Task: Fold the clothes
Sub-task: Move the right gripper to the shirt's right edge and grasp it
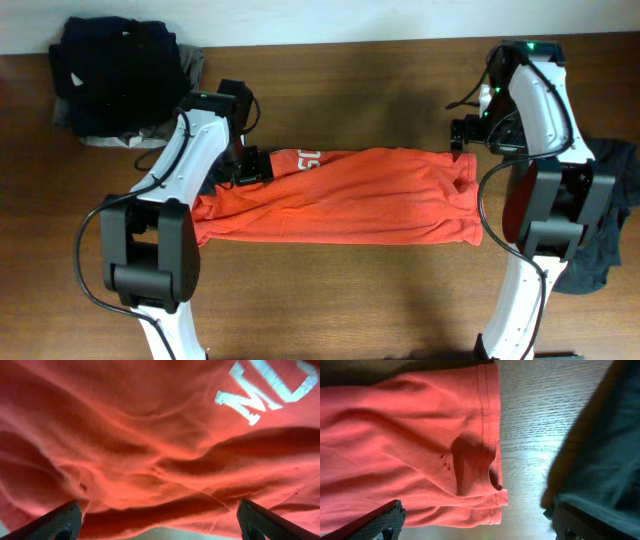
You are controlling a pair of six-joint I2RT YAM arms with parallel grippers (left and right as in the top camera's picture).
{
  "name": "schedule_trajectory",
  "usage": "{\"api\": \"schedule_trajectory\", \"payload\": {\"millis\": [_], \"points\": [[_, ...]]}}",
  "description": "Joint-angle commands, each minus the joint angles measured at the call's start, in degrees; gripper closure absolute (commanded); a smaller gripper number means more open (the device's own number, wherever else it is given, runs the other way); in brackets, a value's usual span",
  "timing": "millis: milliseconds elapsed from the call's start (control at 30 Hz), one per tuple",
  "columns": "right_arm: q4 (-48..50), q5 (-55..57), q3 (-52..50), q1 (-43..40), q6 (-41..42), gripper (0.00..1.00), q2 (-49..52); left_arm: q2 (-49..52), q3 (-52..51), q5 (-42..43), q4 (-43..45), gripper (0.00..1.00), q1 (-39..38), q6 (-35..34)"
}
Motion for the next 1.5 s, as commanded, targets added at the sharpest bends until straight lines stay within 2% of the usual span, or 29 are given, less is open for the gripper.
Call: {"api": "schedule_trajectory", "payload": {"millis": [0, 167, 300, 467, 600, 667, 833, 1133, 1467], "points": [[0.92, 3.48, -2.64, -0.7, -0.79, 0.01, 0.66, 0.66, -0.63, 1.03, 1.09, 0.01, 0.13, 1.75], [3.69, -0.26, -3.87, -3.28, -1.05, 0.01, 0.66, 0.66, -0.63, 1.01, 1.97, 0.01, 0.15, 1.73], [2.78, -9.99, -3.93, -6.54, -9.97, 0.01, 0.66, 0.66, -0.63, 1.03, 2.97, 0.01, 0.13, 1.73], [1.86, -11.47, -3.96, -9.55, -12.44, 0.01, 0.66, 0.66, -0.63, 1.03, 3.19, 0.01, 0.13, 1.73], [-1.25, -21.35, -4.37, -11.19, -23.41, 0.01, 0.7, 0.66, -0.63, 1.03, 3.19, 0.01, 0.13, 1.73], [-2.25, -24.39, -4.83, -11.32, -25.86, 0.01, 0.7, 0.66, -0.63, 1.03, 3.21, 0.01, 0.13, 1.73], [-1.9, -25.16, -7.08, -10.8, -26.29, 0.01, 0.7, 0.66, -0.63, 1.03, 3.21, 0.01, 0.13, 1.73], [5.51, -24.79, -15.89, -11.39, -26.29, 0.01, 0.7, 0.66, -0.63, 1.03, 3.02, 0.01, 0.13, 1.73], [8.0, -25.0, -18.14, -11.58, -26.47, 0.01, 0.81, 0.66, -0.63, 1.03, 2.99, 0.01, 0.13, 1.75]]}}
